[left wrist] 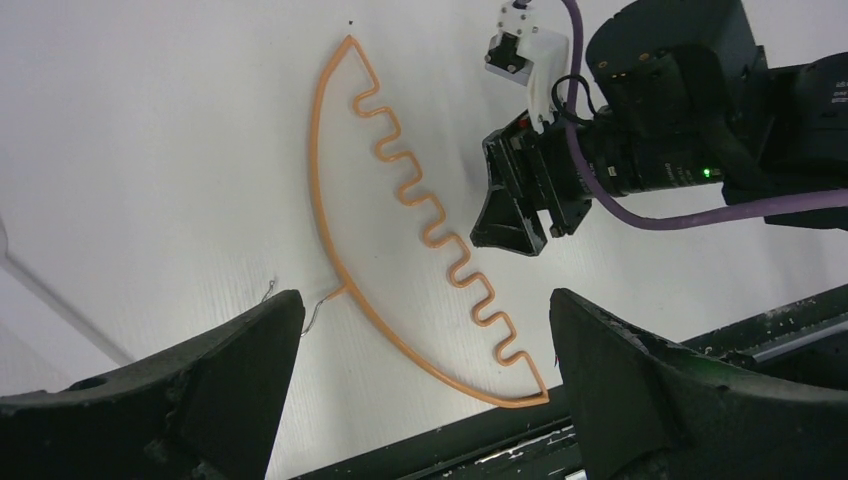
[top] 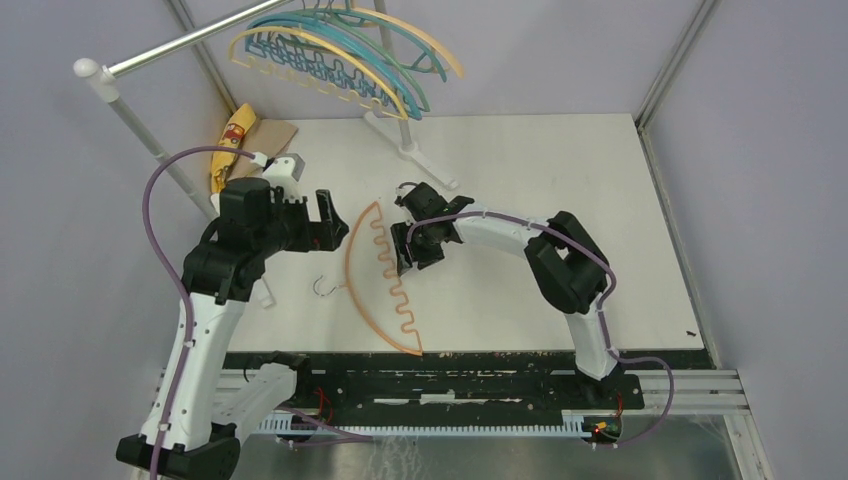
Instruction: Organize the hangers
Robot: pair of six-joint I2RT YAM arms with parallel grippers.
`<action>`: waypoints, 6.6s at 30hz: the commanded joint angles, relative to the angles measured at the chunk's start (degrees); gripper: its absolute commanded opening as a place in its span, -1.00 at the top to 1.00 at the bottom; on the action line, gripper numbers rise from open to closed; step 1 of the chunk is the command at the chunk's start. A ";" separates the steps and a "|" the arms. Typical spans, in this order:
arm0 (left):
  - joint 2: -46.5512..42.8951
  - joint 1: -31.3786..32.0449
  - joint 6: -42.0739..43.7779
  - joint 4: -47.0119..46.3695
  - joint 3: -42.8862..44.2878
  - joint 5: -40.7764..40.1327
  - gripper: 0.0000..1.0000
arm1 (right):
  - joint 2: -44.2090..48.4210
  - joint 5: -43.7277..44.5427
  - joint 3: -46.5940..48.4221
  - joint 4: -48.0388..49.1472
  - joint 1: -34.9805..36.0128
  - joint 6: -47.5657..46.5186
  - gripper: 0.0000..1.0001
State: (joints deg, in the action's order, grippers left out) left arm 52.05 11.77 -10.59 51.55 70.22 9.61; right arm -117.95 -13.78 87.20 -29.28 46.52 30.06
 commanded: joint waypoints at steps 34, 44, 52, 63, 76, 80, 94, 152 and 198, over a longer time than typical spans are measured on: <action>-9.74 0.18 -4.29 0.83 -0.38 -4.03 -0.98 | -27.41 14.19 40.01 -10.84 14.57 1.72 -0.15; -11.30 0.19 -3.96 1.37 -0.58 -3.55 -0.98 | -32.87 24.10 38.87 -13.71 16.21 3.13 0.17; -12.82 0.18 -3.84 3.01 0.37 -3.76 -0.98 | -33.26 24.29 33.55 -11.73 15.65 6.31 0.90; -15.08 0.18 -4.13 1.08 -1.13 1.75 -0.98 | -7.26 1.79 -2.29 33.16 0.93 26.69 0.99; -17.33 0.20 -7.54 -10.80 -17.13 10.82 -0.98 | -6.55 -11.17 -3.25 67.04 -4.72 53.66 0.99; -17.31 0.19 -9.63 -14.98 -21.39 10.74 -0.98 | -7.67 -11.22 -3.32 74.89 -4.74 59.94 0.98; -15.74 0.24 -11.97 -17.06 -23.89 6.98 -0.99 | 2.58 -12.15 -4.01 75.59 -4.27 62.82 0.98; 1.49 0.20 -9.14 -3.31 0.59 -38.98 0.94 | 26.83 -6.56 -15.60 11.66 -0.37 17.95 -0.99; 42.07 -10.71 -4.75 -3.35 42.78 -26.39 0.94 | 31.47 1.09 -20.94 1.80 -3.44 7.91 -1.00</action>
State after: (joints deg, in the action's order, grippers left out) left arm 93.84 2.35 -14.96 48.99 111.87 -19.68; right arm -88.23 -12.14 67.33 -29.12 43.35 38.09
